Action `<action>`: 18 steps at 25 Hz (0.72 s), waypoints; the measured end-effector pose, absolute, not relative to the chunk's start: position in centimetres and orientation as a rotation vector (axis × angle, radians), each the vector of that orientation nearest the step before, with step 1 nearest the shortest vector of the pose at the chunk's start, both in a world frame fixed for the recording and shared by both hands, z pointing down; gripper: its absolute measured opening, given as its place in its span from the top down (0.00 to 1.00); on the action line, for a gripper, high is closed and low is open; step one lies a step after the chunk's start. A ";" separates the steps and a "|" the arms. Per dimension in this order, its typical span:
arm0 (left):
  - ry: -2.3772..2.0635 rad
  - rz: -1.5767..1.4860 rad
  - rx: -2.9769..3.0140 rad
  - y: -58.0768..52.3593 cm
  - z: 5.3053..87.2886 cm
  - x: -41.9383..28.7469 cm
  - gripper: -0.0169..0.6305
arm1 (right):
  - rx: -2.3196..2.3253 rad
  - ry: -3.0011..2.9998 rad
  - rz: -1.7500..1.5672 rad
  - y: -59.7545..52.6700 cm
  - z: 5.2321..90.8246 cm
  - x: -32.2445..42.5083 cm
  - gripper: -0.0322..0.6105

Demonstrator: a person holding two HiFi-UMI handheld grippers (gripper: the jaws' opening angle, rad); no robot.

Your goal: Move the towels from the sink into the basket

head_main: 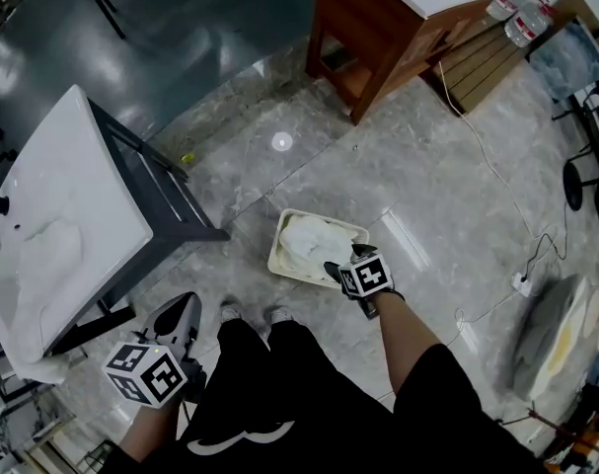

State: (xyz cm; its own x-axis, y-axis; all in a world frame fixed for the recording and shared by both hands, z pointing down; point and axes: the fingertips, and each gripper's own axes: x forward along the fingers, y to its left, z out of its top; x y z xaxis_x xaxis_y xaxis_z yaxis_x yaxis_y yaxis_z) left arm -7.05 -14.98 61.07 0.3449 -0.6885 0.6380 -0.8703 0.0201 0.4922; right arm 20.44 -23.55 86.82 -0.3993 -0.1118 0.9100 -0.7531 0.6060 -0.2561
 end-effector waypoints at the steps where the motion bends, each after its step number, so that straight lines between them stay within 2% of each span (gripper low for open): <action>1: -1.403 0.247 1.719 -15.1 60.7 -7.0 0.96 | 0.688 -1.869 0.843 -23.3 86.7 20.5 0.43; 9: -1.469 0.183 1.712 -15.9 57.4 -8.1 0.96 | 0.642 -2.080 0.876 -24.6 80.1 15.5 0.43; 18: -1.529 0.044 1.746 -15.1 51.7 -9.3 0.96 | 0.535 -2.470 0.881 -24.4 63.3 7.2 0.43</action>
